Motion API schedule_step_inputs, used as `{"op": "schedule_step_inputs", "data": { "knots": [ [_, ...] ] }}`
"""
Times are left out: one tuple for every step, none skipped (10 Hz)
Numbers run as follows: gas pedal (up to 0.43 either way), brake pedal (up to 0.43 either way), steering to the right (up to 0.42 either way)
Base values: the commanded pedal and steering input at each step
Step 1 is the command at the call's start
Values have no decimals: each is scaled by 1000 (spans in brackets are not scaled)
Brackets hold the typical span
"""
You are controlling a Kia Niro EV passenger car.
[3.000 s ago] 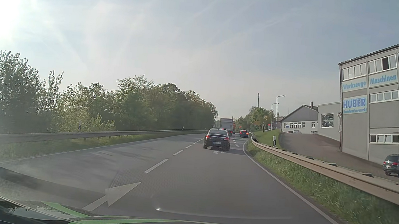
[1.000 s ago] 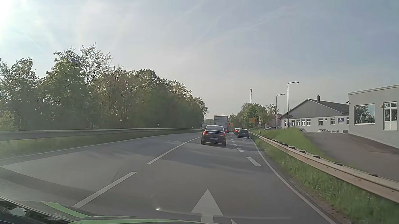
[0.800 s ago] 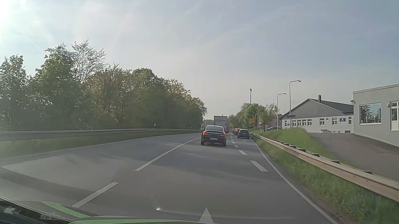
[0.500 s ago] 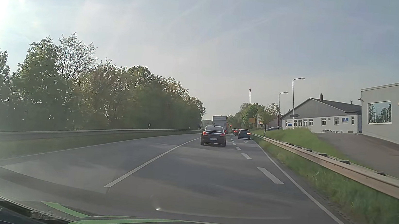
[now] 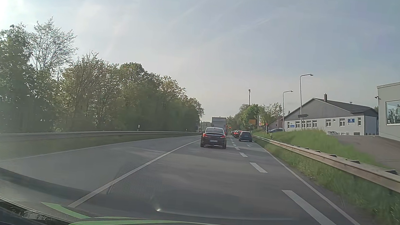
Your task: Follow the waypoints while adhering to traffic rules and regulations
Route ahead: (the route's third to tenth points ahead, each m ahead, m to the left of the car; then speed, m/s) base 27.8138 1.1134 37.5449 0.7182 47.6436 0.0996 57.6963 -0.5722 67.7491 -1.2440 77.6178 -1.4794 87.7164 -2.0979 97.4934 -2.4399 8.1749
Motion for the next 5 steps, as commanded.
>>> {"op": "schedule_step_inputs", "data": {
  "knots": [
    [118,0,5],
    [110,0,5],
    [39,0,5],
    [0,0,5],
    [0,0,5]
  ]
}}
